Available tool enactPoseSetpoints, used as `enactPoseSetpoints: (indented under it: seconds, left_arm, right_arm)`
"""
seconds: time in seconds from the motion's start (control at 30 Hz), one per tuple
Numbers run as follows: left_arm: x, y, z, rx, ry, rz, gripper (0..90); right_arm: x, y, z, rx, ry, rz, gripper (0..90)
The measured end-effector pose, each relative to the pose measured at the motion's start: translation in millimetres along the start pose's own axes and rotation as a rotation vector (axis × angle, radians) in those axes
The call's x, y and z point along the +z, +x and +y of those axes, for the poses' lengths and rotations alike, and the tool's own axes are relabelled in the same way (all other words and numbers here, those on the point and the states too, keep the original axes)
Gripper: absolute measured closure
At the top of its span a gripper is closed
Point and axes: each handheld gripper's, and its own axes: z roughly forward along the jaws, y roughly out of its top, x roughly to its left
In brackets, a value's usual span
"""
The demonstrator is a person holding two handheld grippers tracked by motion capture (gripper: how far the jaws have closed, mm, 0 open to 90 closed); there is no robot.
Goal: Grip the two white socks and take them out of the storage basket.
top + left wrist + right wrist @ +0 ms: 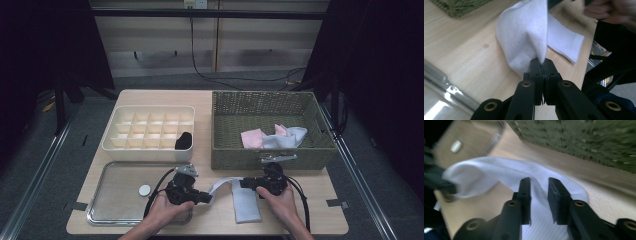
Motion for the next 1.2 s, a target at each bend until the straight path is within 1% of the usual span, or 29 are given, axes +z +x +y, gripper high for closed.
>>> enactPoseSetpoints:
  seconds: [0.03,0.07,0.13,0.17,0.2,0.23,0.27,0.3,0.33,0.4,0.47,0.5,0.53,0.57,0.6,0.63,0.67,0.7,0.73,0.8,0.87,0.9,0.93,1.0,1.03,1.07,1.1,1.13,1.2]
  left_arm:
    - [-0.1,2.3,-0.2,-0.009,-0.001,-0.008,87.9]
    - [-0.2,3.6,-0.1,-0.02,-0.01,-0.008,87.5]
    - [-0.4,4.1,0.4,-0.026,-0.01,-0.019,87.0]
    - [0.2,3.6,0.4,-0.025,-0.01,-0.022,86.5]
    - [0.2,3.6,0.4,-0.025,-0.01,-0.022,85.9]
    - [2.5,1.9,0.3,-0.019,-0.004,-0.017,85.7]
    - [3.2,1.5,0.1,-0.014,0.0,-0.027,85.7]
    - [3.6,0.6,0.0,-0.009,0.004,-0.027,85.7]
    - [4.2,-0.1,-0.3,-0.014,-0.002,-0.033,85.6]
    - [3.2,-0.6,-0.2,-0.002,0.007,-0.033,85.6]
    - [3.1,-1.5,-0.7,-0.003,0.004,-0.036,85.4]
    - [2.4,-2.5,-1.4,0.003,0.007,-0.045,85.0]
    - [2.4,-3.1,-1.7,0.007,0.004,-0.047,85.0]
    - [2.5,-4.1,-1.8,0.007,0.007,-0.05,85.0]
    - [2.8,-4.4,-2.0,0.012,0.009,-0.049,84.8]
    - [2.9,-5.3,-2.1,0.019,0.016,-0.047,84.6]
    - [3.4,-6.9,-2.4,0.016,0.018,-0.05,84.7]
    - [3.1,-7.6,-2.5,0.023,0.018,-0.052,84.6]
    - [2.4,-8.5,-2.9,0.025,0.019,-0.058,84.6]
    - [0.5,-9.9,-3.6,0.028,0.016,-0.059,84.7]
    - [-1.8,-10.5,-4.6,0.027,0.018,-0.061,84.6]
    - [-3.0,-11.0,-5.0,0.026,0.022,-0.043,84.6]
    - [-3.6,-9.8,-5.5,0.025,0.019,-0.061,84.6]
    - [-4.7,-9.2,-6.6,0.023,0.018,-0.058,84.6]
    - [-5.7,-9.8,-7.6,0.02,0.019,-0.055,84.6]
    - [-6.5,-9.6,-8.1,0.021,0.018,-0.056,84.3]
    - [-7.7,-9.1,-8.4,0.019,0.019,-0.056,84.1]
    - [-8.3,-8.9,-8.3,0.014,0.01,-0.053,84.1]
    - [-10.2,-7.9,-7.3,0.004,0.005,-0.061,83.9]
  right_arm:
    - [-12.9,6.7,-4.2,-0.016,-0.017,0.016,71.7]
    - [-17.0,9.0,-7.9,-0.013,-0.019,0.023,71.7]
    - [-20.5,12.3,-16.1,-0.011,-0.005,0.038,71.2]
    - [-21.3,14.5,-20.7,-0.02,0.009,0.033,70.1]
    - [-21.3,14.5,-20.7,-0.02,0.009,0.033,70.1]
    - [-21.0,18.4,-29.7,-0.026,0.036,0.032,67.1]
    - [-20.2,19.4,-32.0,-0.026,0.041,0.034,67.1]
    - [-18.3,21.0,-34.2,-0.028,0.048,0.031,66.3]
    - [-15.8,23.0,-35.1,-0.041,0.062,0.023,64.1]
    - [-11.3,24.3,-34.6,-0.052,0.068,0.021,63.6]
    - [-4.1,27.0,-32.9,-0.068,0.085,0.009,61.6]
    - [-1.1,27.8,-32.2,-0.076,0.086,0.008,61.6]
    - [0.4,28.3,-31.3,-0.079,0.086,0.009,61.6]
    - [2.2,29.1,-29.8,-0.093,0.087,0.0,61.3]
    - [4.1,29.2,-27.5,-0.103,0.088,-0.004,61.3]
    - [5.2,28.6,-26.2,-0.1,0.087,-0.003,62.2]
    - [6.4,26.6,-24.2,-0.106,0.084,-0.006,62.7]
    - [6.5,24.1,-22.4,-0.108,0.082,-0.01,62.6]
    - [6.2,22.3,-21.0,-0.1,0.08,-0.013,62.6]
    - [4.3,16.9,-18.1,-0.091,0.069,-0.038,62.1]
    - [1.5,11.2,-16.6,-0.072,0.057,-0.053,61.6]
    - [0.3,10.0,-16.7,-0.071,0.053,-0.06,60.8]
    - [-2.0,9.2,-17.1,-0.068,0.055,-0.065,59.6]
    - [-7.2,10.0,-19.2,-0.062,0.049,-0.07,59.6]
    - [-10.2,11.4,-21.4,-0.065,0.056,-0.069,60.4]
    - [-14.5,13.1,-25.1,-0.08,0.06,-0.069,60.9]
    - [-17.2,14.1,-28.0,-0.082,0.06,-0.07,60.9]
    - [-20.8,15.3,-32.0,-0.081,0.069,-0.062,61.0]
    - [-27.9,17.4,-41.6,-0.083,0.077,-0.068,60.7]
